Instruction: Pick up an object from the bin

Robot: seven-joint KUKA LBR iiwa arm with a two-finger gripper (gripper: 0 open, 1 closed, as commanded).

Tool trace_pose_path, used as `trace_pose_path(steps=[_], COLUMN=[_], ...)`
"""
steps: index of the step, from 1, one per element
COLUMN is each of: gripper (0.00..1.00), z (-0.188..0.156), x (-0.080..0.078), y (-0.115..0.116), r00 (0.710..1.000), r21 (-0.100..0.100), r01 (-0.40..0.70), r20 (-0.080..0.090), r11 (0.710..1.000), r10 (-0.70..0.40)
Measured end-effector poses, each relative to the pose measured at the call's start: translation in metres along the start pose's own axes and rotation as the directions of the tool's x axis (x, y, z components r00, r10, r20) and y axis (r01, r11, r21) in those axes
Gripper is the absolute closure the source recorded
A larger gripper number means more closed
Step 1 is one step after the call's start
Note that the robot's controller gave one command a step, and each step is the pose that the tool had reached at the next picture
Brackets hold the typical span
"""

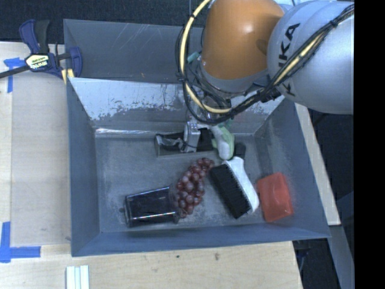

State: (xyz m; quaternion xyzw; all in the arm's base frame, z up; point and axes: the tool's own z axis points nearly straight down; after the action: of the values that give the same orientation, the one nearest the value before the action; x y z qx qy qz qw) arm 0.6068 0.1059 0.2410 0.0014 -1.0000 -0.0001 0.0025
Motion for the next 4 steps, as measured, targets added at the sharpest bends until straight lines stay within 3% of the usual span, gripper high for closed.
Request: trace_pose_path(steps=[1, 2, 3, 4], gripper=[0.00, 0.00, 0.00, 0.00], z=[-0.005, 0.053, 0.081, 0.080], x=[-0.001, -0.005, -0.014, -0.013], y=[-0.001, -0.026, -0.073, -0.068], r00=[1.000, 1.000, 0.998, 0.996], r21=[-0.001, -0.001, 0.000, -0.003], r01=[-0.002, 0.016, -0.069, -0.093], r20=[0.009, 0.012, 0.012, 0.013], r11=[1.000, 1.000, 0.998, 0.996], r10=[0.002, -0.016, 0.069, 0.093])
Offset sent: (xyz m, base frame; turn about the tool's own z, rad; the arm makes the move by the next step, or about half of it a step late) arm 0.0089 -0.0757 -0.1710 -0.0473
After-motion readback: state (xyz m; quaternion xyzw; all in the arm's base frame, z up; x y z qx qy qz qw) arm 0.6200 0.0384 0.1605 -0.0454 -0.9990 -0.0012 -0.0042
